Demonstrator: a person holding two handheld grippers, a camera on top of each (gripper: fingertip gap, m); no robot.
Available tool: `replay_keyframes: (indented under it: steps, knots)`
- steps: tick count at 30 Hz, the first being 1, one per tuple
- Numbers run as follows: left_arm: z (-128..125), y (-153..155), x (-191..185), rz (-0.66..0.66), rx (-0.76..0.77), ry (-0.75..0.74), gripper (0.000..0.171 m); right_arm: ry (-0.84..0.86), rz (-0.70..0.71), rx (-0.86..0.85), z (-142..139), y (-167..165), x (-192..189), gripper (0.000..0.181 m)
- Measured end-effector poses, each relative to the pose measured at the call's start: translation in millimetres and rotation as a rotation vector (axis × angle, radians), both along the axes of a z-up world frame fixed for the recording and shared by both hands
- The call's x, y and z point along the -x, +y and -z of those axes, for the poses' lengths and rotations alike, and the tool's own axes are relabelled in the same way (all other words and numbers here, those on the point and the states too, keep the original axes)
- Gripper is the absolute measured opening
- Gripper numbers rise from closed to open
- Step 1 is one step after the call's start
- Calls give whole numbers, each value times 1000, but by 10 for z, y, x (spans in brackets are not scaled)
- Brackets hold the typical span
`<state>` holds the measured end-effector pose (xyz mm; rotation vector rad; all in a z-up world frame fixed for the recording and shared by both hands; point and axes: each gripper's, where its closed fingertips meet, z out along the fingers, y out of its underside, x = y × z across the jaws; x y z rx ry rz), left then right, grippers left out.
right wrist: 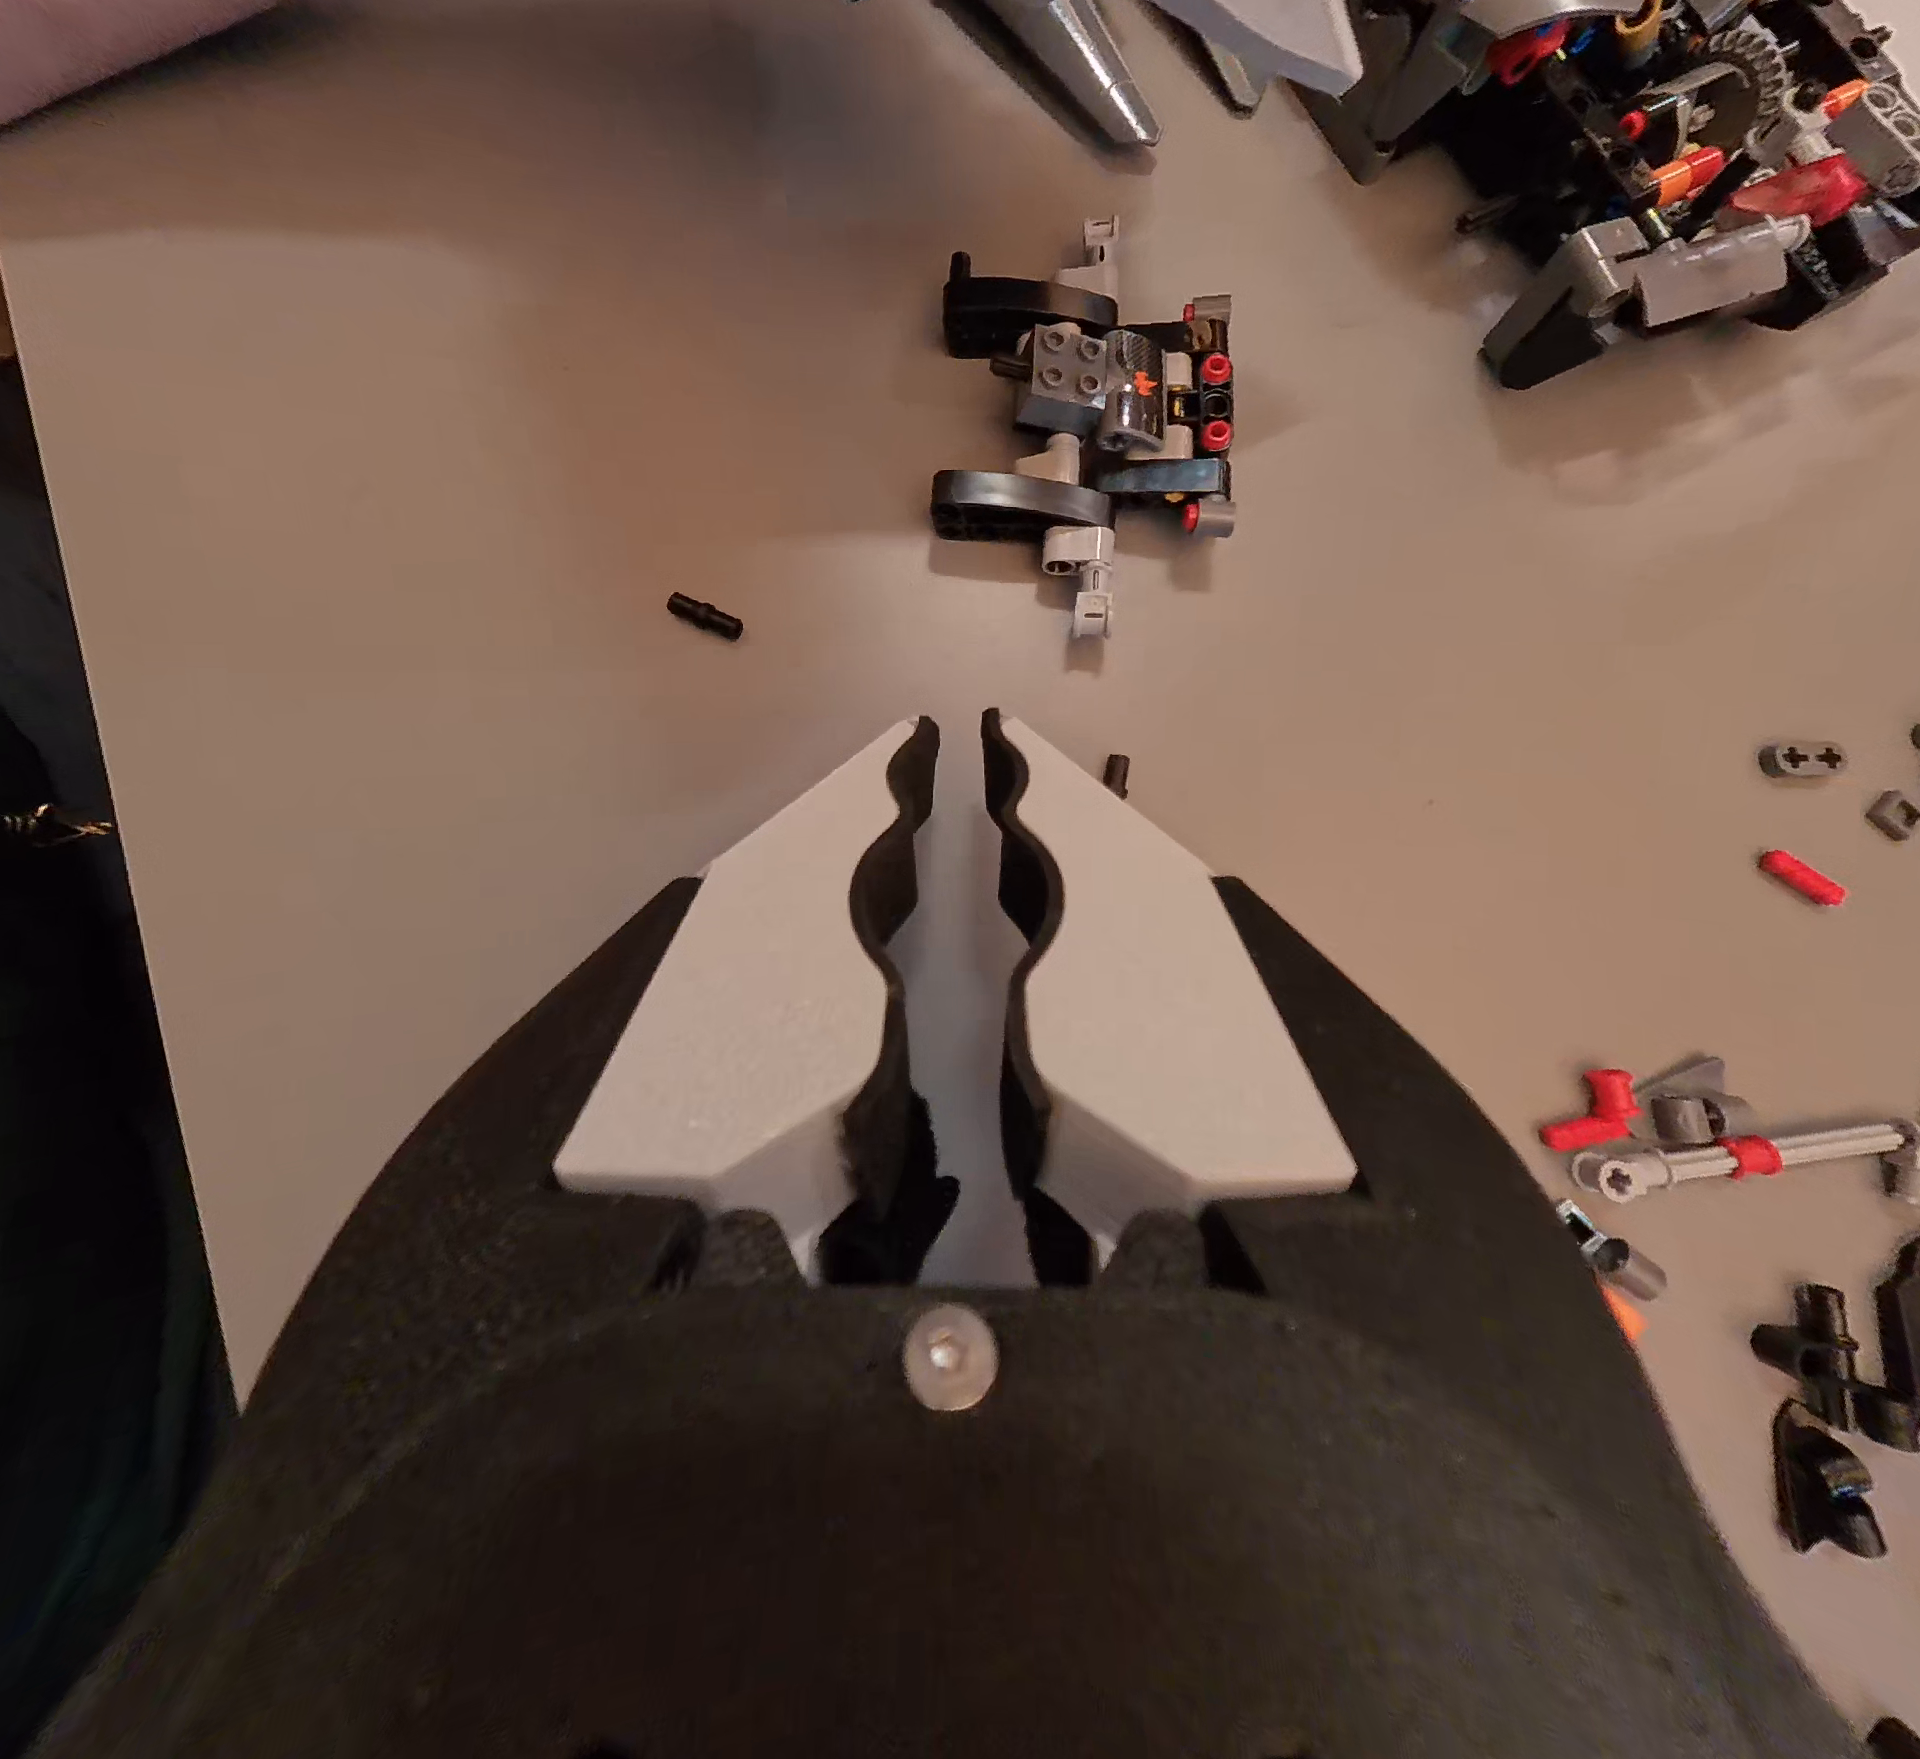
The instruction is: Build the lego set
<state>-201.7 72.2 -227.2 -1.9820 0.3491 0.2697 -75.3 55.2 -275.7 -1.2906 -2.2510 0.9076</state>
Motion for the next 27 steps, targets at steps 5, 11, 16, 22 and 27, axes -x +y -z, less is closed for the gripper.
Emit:
replay_keyframes:
  steps: [5,11,16,22,27]
  knots:
    - [7,1,-4,1,2,2,28,39,-9,-5,-21,-1,31,7]
    - [12,8,-13,1,1,12,27,176,19,48,-142,66,163,9]
    - [16,7,-13,1,-3,17,26,265,67,54,-160,193,233,10]
    - [31,18,-19,1,1,19,26,310,86,68,-218,252,248,10]
    - [59,27,-17,1,8,27,25,327,101,76,-248,288,252,10]
